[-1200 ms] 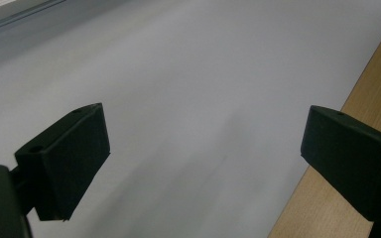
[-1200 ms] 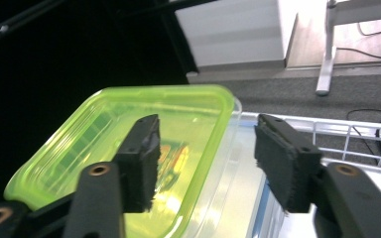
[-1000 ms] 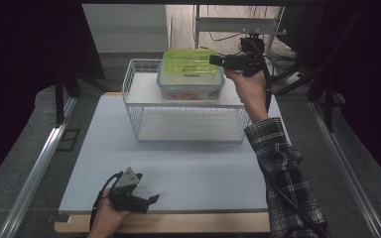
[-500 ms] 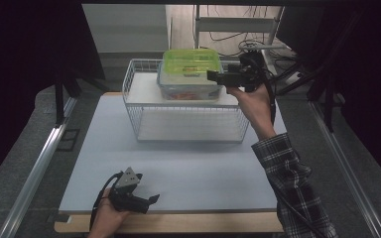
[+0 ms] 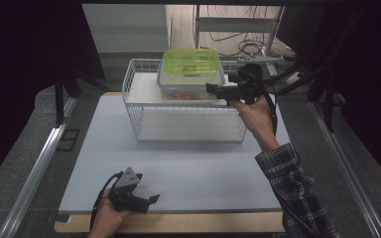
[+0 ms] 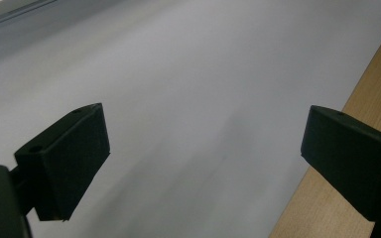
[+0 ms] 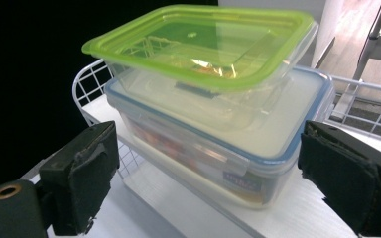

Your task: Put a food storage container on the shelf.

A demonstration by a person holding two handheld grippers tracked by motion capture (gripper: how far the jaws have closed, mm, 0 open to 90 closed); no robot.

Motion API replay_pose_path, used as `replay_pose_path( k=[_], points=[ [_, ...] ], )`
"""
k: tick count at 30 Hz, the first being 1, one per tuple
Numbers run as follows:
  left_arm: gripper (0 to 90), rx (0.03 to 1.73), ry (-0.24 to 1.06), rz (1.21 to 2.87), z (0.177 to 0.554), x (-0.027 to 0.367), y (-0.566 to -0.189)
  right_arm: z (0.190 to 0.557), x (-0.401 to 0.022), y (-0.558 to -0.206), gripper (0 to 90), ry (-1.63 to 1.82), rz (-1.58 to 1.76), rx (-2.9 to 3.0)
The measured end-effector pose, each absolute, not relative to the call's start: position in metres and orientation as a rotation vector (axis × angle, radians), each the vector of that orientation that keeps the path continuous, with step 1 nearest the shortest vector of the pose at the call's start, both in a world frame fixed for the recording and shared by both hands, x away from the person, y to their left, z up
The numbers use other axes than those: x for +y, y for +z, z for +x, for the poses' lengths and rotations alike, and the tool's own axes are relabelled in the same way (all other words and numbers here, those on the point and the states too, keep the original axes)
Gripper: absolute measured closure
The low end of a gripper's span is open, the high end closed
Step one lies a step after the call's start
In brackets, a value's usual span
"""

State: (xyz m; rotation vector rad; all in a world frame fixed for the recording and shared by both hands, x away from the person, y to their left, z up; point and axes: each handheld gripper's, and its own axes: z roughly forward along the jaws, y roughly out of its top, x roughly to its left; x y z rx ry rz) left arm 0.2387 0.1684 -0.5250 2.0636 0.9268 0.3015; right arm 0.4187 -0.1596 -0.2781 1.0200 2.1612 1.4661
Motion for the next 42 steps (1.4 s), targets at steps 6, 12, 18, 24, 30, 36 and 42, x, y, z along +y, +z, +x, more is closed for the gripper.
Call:
replay_pose_path(
  k=[6, 12, 18, 24, 30, 36, 42],
  points=[
    [4.3, 0.928, 0.3, 2.052, 0.239, 0.169, -0.526, 0.414, -0.161, -0.288, 8.8, 1.429, 0.992, 2.179],
    [4.1, 0.929, 0.299, 2.054, 0.239, 0.168, -0.526, 0.41, -0.162, -0.298, 6.8, 1.398, 0.968, 2.2],
    [4.1, 0.926, 0.299, 2.054, 0.239, 0.168, -0.526, 0.404, -0.163, -0.306, 5.8, 1.381, 0.945, 2.213],
    [4.1, 0.926, 0.301, 2.055, 0.239, 0.168, -0.526, 0.395, -0.163, -0.309, 5.1, 1.364, 0.905, 2.225],
    [4.0, 0.928, 0.305, 2.055, 0.239, 0.168, -0.526, 0.389, -0.164, -0.319, 3.5, 1.352, 0.873, 2.248],
    [3.1, 0.932, 0.305, 2.063, 0.24, 0.167, -0.527, 0.384, -0.167, -0.331, 2.5, 1.336, 0.864, 2.264],
    [2.2, 0.931, 0.309, 2.071, 0.24, 0.167, -0.527, 0.38, -0.17, -0.342, 2.1, 1.331, 0.861, 2.271]
  ],
)
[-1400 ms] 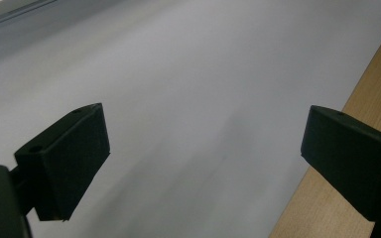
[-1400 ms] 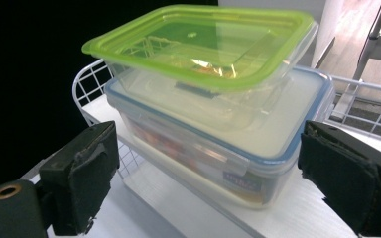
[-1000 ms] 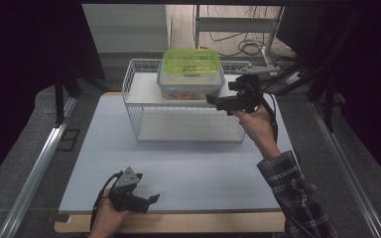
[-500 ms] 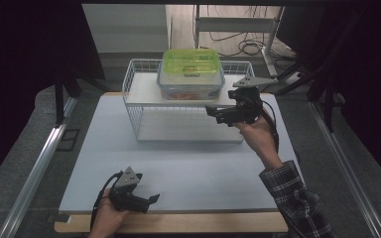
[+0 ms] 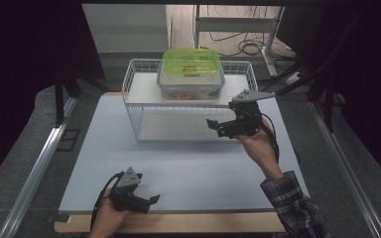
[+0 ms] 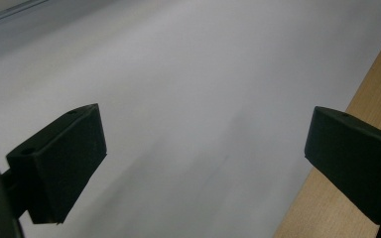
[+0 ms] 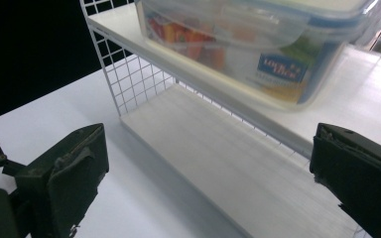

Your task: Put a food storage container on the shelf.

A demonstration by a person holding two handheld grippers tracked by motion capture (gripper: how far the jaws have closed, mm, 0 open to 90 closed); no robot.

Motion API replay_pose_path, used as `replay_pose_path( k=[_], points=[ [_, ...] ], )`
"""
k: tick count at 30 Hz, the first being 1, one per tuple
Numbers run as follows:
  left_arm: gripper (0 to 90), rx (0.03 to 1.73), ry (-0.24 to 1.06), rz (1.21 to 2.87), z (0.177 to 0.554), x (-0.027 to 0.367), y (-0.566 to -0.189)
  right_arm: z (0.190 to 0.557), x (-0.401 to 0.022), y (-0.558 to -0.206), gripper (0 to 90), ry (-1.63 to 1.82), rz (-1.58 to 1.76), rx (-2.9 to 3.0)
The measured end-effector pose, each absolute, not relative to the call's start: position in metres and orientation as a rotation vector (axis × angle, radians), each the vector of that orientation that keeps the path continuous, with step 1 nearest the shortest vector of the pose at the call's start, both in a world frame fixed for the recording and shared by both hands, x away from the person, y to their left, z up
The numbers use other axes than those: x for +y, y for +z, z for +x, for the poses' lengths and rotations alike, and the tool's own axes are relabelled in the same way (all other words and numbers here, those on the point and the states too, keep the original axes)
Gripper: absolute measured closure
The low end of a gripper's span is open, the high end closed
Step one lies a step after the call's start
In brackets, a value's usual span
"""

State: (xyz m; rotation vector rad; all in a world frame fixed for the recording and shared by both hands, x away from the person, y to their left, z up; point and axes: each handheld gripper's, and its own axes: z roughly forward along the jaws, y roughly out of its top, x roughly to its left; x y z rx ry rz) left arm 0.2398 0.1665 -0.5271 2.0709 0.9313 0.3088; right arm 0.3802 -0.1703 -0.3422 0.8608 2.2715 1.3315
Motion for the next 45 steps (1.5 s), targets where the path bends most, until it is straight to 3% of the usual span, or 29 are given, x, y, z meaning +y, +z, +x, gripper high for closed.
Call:
replay_pose_path(
  k=[45],
  points=[
    [1.2, 0.922, 0.305, 2.084, 0.24, 0.167, -0.528, 0.352, -0.188, -0.422, 3.0, 1.372, 0.922, 2.301]
  ],
)
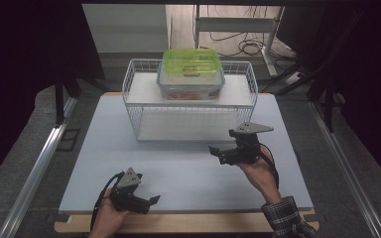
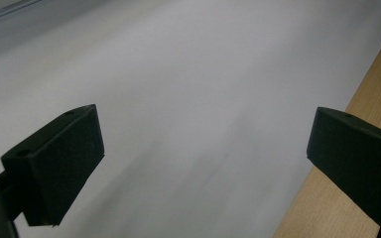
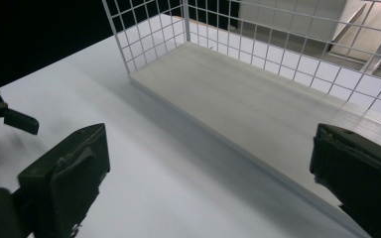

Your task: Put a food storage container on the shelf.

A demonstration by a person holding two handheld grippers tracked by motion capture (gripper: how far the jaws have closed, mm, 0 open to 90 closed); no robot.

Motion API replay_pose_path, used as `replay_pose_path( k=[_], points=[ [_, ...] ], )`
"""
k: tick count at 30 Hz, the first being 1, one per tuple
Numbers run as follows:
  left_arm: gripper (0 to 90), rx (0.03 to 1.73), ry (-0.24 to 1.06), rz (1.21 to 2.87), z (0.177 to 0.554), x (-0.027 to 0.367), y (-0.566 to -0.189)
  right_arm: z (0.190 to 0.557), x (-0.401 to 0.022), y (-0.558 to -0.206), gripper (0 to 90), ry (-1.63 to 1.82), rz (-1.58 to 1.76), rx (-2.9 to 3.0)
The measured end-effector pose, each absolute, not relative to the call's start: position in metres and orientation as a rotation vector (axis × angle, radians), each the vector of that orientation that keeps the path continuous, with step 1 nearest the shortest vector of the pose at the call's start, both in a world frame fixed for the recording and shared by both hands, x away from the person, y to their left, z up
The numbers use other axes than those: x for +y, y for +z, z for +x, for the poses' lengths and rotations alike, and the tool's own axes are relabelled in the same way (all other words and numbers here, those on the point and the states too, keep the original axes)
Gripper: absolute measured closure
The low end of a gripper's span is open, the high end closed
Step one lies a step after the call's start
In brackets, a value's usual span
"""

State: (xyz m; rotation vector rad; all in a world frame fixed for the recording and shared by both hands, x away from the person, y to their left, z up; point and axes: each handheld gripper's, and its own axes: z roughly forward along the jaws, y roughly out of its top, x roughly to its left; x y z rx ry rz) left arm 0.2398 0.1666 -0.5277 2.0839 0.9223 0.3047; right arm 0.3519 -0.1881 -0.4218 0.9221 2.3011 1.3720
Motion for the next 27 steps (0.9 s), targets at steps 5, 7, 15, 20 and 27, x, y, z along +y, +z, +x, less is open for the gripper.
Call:
replay_pose_path(
  k=[5, 7, 15, 20, 27],
  points=[
    [1.2, 0.921, 0.301, 2.084, 0.24, 0.166, -0.528, 0.346, -0.187, -0.428, 2.9, 1.304, 0.874, 2.32],
    [1.2, 0.92, 0.302, 2.085, 0.24, 0.166, -0.528, 0.345, -0.187, -0.43, 2.8, 1.283, 0.862, 2.323],
    [1.2, 0.92, 0.305, 2.081, 0.239, 0.166, -0.528, 0.342, -0.191, -0.442, 1.9, 1.245, 0.847, 2.375],
    [1.2, 0.917, 0.307, 2.083, 0.239, 0.166, -0.528, 0.339, -0.194, -0.447, 1.8, 1.228, 0.84, 2.375],
    [1.1, 0.912, 0.313, 2.086, 0.239, 0.166, -0.528, 0.334, -0.194, -0.449, 1.2, 1.206, 0.824, 2.381]
  ],
)
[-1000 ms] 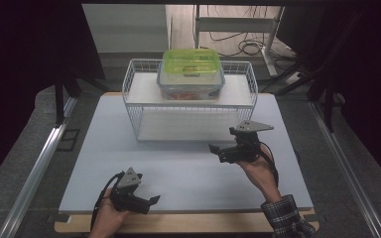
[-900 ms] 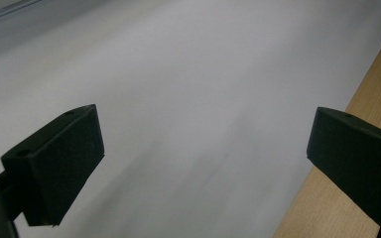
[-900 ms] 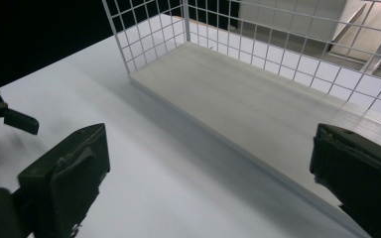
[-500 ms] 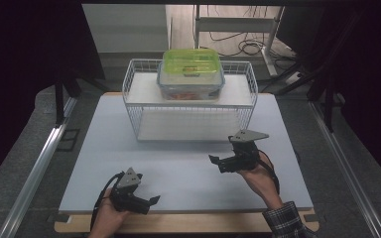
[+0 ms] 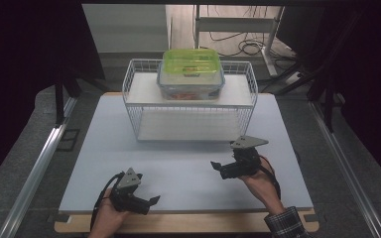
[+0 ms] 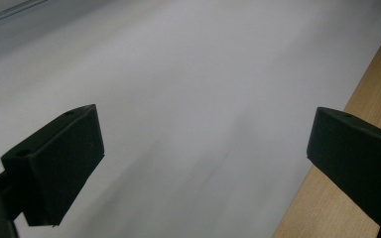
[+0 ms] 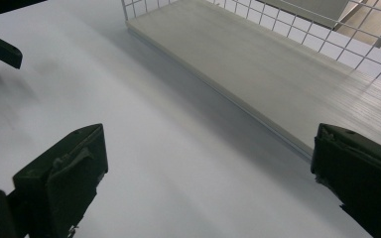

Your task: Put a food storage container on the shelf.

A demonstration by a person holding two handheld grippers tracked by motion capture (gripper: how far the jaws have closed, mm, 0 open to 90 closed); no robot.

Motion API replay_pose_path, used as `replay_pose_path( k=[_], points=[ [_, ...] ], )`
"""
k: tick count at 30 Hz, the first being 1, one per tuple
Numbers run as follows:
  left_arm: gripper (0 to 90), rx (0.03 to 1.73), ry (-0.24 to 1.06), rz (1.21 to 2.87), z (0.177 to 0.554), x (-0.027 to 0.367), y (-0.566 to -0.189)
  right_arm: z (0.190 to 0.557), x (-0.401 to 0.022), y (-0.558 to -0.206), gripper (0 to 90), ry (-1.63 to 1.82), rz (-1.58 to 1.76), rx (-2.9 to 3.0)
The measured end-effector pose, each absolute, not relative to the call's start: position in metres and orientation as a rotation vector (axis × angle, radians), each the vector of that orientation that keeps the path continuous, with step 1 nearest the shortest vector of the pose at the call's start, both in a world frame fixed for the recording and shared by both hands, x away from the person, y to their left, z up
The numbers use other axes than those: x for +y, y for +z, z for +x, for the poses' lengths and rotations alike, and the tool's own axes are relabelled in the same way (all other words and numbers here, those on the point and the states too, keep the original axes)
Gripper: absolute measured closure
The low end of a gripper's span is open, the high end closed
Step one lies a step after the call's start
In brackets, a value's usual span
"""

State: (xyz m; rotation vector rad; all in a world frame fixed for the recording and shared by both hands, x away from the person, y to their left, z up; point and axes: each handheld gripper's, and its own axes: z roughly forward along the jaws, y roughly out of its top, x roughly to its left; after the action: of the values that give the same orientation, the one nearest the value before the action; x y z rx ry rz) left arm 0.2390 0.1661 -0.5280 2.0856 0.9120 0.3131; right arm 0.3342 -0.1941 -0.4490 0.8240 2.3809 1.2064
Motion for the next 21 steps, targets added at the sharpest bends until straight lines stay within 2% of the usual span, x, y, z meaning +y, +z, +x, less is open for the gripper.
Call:
replay_pose_path(
  k=[21],
  points=[
    [1.4, 0.908, 0.313, 2.092, 0.239, 0.164, -0.529, 0.315, -0.225, -0.457, 0.0, 1.187, 0.871, 2.345]
  ],
)
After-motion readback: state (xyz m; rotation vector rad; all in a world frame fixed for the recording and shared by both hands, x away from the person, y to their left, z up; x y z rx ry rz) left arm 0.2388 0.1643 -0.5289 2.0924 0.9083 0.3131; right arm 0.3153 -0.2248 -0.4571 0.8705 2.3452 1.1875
